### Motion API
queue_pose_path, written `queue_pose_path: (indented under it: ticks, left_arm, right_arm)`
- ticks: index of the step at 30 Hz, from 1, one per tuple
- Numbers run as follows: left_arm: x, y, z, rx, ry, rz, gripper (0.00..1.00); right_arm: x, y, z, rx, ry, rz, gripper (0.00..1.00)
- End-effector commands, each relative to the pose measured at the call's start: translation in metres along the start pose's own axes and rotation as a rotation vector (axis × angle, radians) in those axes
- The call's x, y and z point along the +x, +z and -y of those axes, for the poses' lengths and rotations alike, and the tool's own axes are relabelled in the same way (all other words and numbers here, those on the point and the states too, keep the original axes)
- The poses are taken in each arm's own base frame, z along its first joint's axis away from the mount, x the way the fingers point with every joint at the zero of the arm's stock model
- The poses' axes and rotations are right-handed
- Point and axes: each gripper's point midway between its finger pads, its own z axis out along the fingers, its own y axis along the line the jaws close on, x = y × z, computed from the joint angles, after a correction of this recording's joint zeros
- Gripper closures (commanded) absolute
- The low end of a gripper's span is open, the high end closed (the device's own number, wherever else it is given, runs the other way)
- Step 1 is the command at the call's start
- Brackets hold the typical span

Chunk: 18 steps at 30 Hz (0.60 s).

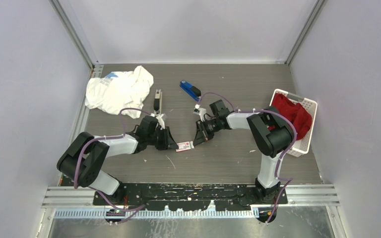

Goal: Unload the staples from the stapler

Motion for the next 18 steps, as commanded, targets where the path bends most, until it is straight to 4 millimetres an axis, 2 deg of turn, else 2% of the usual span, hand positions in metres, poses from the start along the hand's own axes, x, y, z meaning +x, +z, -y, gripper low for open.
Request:
queue_pose_path:
  ticks: [1, 18]
  left_arm:
    - [0.0242, 0.0037, -0.0214, -0.084, -0.017, -0.077, 0.78]
    - [0.0263, 0.0081, -0.0181, -0.079, -0.012, -0.087, 0.78]
  right_arm:
    - [-0.0124, 0.0024, -0.0012, 0.016, -0.056, 0.017, 0.88]
    - [-0.0106, 0.0080, -0.0048, 0.015, -0.070, 0.001, 0.89]
